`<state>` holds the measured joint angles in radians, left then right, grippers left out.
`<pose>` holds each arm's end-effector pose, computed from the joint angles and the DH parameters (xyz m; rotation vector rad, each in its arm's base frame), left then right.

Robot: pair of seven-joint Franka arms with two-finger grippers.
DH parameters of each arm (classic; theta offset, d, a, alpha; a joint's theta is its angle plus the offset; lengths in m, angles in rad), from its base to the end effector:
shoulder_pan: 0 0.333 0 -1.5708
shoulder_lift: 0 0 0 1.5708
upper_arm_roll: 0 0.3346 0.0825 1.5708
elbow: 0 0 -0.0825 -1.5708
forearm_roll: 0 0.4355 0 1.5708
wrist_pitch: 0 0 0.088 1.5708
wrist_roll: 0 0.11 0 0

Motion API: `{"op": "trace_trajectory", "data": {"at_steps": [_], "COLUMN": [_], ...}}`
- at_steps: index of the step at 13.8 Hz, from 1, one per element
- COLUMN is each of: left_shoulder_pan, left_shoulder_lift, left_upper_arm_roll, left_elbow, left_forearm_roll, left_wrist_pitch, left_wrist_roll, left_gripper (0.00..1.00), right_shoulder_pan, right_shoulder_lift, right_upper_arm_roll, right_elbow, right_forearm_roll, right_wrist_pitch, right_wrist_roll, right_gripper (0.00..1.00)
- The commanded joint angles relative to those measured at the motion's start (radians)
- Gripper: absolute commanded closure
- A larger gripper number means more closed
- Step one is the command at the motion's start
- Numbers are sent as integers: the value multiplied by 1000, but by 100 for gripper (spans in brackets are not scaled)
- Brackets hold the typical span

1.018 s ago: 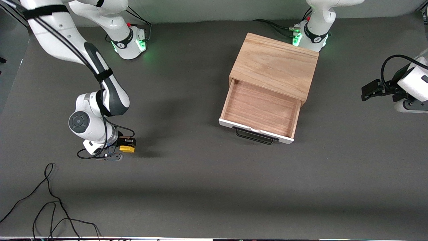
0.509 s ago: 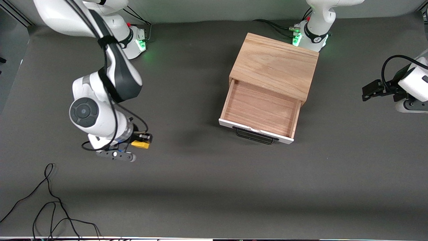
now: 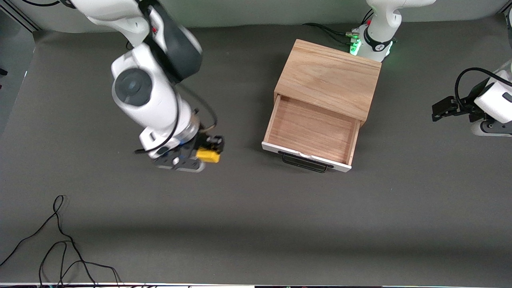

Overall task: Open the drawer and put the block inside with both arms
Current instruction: 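Carry the yellow cube over the open drawer with the right gripper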

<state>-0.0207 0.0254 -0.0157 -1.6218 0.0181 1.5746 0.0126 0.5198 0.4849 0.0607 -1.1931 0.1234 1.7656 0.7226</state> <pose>0.6110 -0.0202 0.5983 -3.1200 0.0776 0.1130 0.6420 0.4215 0.5256 -2.9579 0.2504 0.0306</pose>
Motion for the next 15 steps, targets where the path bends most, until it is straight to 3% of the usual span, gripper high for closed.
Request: {"op": "trace_trajectory", "data": {"at_steps": [1,3,7,12,15], "left_shoulder_pan": [1,2,1,1,1], "left_shoulder_lift": [-12,-12,-12,-12,-12], "left_upper_arm_roll": [-1,-1,-1,-1,-1], "left_elbow": [-10,-10,-12,-12,-13], "left_forearm_roll": [3,2,2,2,2], "left_wrist_pitch": [-5,-7,-7,-8,-8], "left_wrist_roll": [18,20,18,18,18], "left_gripper": [0,0,0,0,0], "right_shoulder_pan": [29,81,210,324,325], "right_shoulder_lift": [98,158,239,371,402], "right_upper_arm_roll": [62,90,79,79,80], "right_elbow": [162,217,210,208,208], "right_forearm_roll": [56,48,41,-154,-163], "right_wrist_pitch": [3,35,162,259,282], "right_wrist_roll": [134,224,297,435,445], "right_gripper": [70,70,71,71,71]}}
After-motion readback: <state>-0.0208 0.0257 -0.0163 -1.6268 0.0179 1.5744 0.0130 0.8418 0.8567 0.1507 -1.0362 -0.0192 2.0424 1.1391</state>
